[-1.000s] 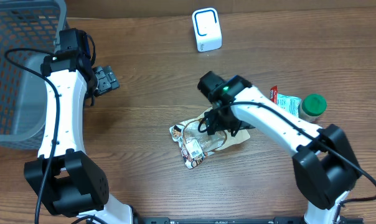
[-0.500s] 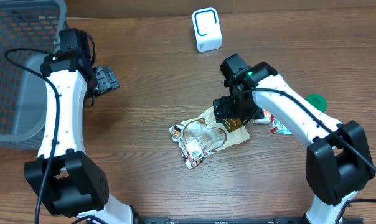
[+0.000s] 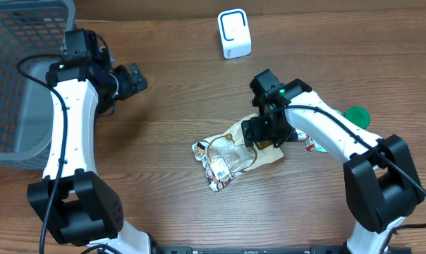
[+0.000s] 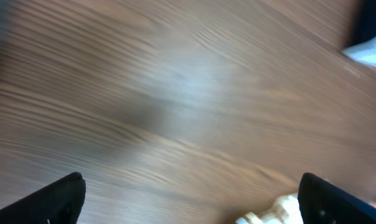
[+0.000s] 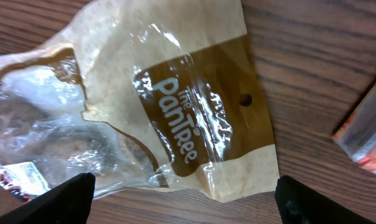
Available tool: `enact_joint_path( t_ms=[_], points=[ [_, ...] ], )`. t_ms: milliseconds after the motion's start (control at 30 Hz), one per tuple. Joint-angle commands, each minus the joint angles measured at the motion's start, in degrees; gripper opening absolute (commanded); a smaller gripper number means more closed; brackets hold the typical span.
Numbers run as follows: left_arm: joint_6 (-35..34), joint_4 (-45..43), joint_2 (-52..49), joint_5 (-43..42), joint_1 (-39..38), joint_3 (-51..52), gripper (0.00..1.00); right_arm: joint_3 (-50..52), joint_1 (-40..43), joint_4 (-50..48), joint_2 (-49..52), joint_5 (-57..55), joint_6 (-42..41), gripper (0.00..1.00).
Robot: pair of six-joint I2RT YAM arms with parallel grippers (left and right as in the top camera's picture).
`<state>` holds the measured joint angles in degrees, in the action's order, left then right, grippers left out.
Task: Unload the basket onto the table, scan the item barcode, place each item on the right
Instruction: 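Bring the left gripper in and grasp the packet's left side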
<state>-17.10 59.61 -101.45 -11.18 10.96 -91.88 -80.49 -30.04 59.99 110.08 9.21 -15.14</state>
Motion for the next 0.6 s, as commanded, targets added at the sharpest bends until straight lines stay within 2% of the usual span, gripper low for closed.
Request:
enact_joint_path(
  t_ms=[0,33,67,133,233,567],
  points=[
    [2.6,3.5,1.5,-15.2,-3.1,1.6,0.82,0.6,-0.2,-0.8,-1.7,0.6,0.4,0.94],
    [3.7,4.1,1.5,-15.2,-3.8,2.3,0.55,0.6,-0.2,-1.0,-1.7,0.6,0.2,0.94],
    [4.6,4.5,1.5,-15.1,-4.9,3.2,0.37,0.6,-0.2,-1.3,-1.7,0.6,0.2,0.94],
    [4.9,4.7,1.5,-14.3,-7.1,5.5,0.23,0.6,-0.2,-1.5,-1.7,1.0,0.2,0.94],
    [4.9,3.7,1.5,-12.1,-10.6,9.2,0.20,0.6,-0.2,-1.4,-1.7,1.0,0.2,0.95],
    [4.6,-4.8,1.4,-10.9,-20.1,21.8,0.25,0.7,-0.2,-1.4,-1.7,3.5,0.2,0.94]
  ],
)
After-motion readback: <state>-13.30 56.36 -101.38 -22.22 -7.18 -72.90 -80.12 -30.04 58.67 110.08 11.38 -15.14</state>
